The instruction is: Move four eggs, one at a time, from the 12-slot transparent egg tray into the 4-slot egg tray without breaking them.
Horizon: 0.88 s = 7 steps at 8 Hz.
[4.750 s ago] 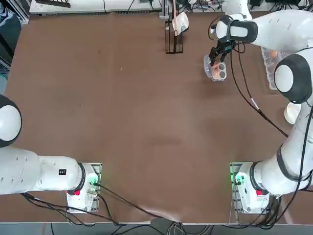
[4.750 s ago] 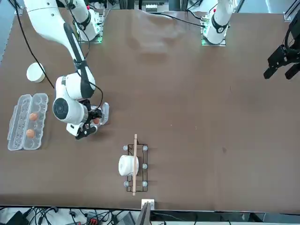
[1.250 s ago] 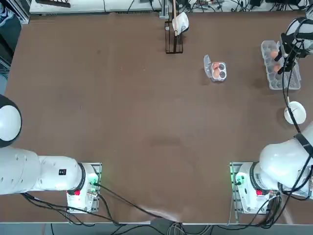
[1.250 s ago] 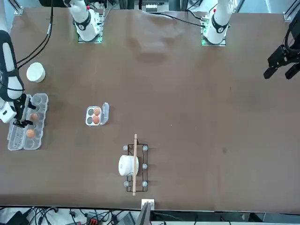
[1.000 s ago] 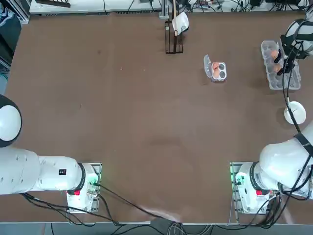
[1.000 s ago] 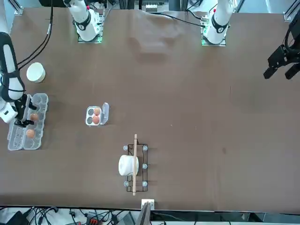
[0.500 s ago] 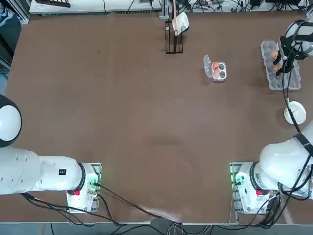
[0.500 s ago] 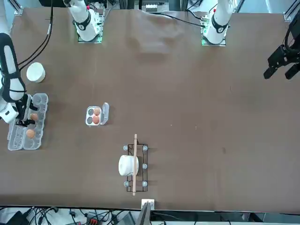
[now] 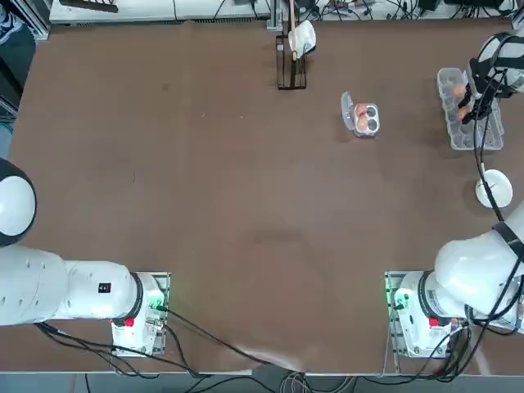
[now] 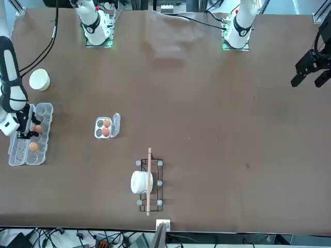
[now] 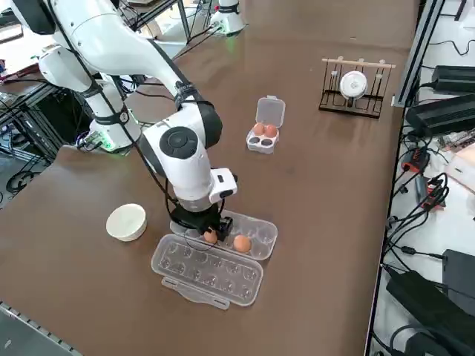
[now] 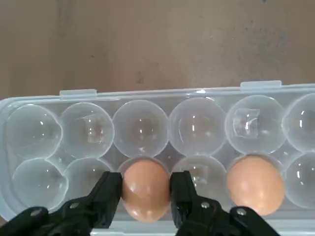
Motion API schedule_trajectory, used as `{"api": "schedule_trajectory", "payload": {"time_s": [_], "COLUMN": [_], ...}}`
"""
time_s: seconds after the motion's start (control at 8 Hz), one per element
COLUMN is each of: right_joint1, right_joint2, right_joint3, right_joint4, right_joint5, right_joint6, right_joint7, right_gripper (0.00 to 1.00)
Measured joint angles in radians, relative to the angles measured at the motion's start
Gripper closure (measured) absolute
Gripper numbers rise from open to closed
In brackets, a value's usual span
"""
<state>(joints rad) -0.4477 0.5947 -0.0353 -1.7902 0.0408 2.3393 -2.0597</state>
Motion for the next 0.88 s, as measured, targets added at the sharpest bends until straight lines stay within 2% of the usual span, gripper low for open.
{"api": "schedule_trajectory", "payload": {"time_s": [0.5, 0.88], "right_joint1": [-0.01, -0.002], "right_joint2": [-0.02, -0.136], "right_joint3": [0.003, 0.009], "right_joint4": [0.004, 0.011], "right_joint5": [0.002, 0.002], "right_joint6": [-0.047, -0.193], "right_joint7": [0.008, 0.106], "right_gripper": [0.42, 0.42]}}
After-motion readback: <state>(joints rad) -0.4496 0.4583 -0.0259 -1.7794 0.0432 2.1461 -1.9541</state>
